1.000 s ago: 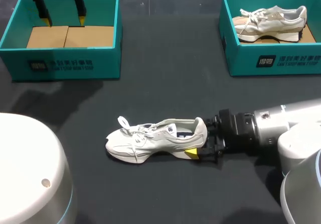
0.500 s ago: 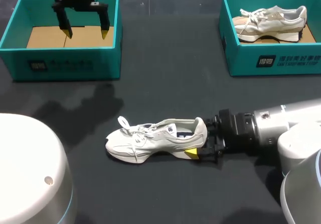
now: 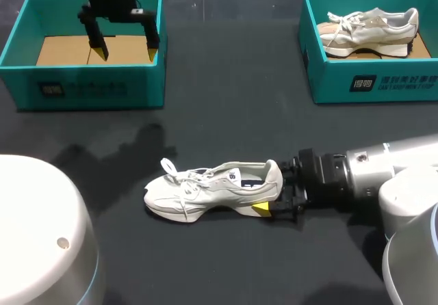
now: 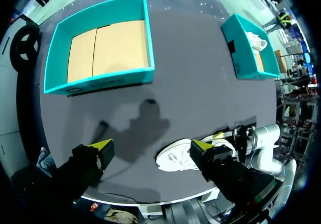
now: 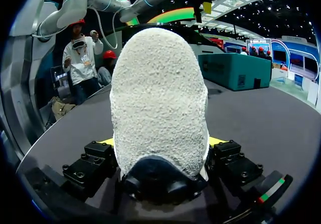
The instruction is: Take the shoe out of the shoebox, open the shoe tongue, remove and reinsert the insole, then place the shoe into the shoebox
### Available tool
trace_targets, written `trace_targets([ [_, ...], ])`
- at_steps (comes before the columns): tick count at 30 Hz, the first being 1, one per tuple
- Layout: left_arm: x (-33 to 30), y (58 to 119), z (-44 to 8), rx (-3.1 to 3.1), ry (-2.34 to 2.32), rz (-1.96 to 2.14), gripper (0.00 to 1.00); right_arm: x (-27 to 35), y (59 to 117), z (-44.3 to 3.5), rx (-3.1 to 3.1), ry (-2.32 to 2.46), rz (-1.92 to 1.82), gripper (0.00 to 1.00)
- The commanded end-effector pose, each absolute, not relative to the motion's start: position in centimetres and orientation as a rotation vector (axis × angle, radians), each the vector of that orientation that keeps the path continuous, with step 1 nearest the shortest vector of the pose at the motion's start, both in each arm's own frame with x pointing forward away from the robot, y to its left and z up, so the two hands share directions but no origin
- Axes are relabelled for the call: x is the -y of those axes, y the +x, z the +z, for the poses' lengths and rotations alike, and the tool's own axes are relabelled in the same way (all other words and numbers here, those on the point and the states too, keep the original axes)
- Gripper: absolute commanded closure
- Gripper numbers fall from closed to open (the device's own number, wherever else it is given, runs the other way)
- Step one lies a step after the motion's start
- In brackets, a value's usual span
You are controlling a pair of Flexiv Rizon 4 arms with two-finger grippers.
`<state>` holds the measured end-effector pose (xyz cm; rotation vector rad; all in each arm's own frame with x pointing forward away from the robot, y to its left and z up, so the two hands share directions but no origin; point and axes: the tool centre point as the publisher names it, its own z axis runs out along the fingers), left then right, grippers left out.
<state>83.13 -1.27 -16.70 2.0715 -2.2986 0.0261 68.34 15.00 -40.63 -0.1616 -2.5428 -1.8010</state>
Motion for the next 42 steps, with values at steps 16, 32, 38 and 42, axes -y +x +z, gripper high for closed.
trace_targets([
  [16, 10.1, 74.2, -18.8, 2.396, 2.01, 0.021, 0.0, -15.2, 68.4, -40.7, 2.546, -0.162, -1.797, 1.0],
  [32, 15.9, 70.4, -23.6, 2.536, 1.852, -0.107, 0.0, -15.2, 68.4, -40.7, 2.546, -0.162, -1.797, 1.0],
  [38, 16.8, 70.0, -24.4, 2.549, 1.82, -0.156, 0.0, -15.2, 68.4, -40.7, 2.546, -0.162, -1.797, 1.0],
  [42, 16.8, 70.0, -24.4, 2.549, 1.82, -0.156, 0.0, -15.2, 68.4, -40.7, 2.546, -0.162, -1.797, 1.0],
])
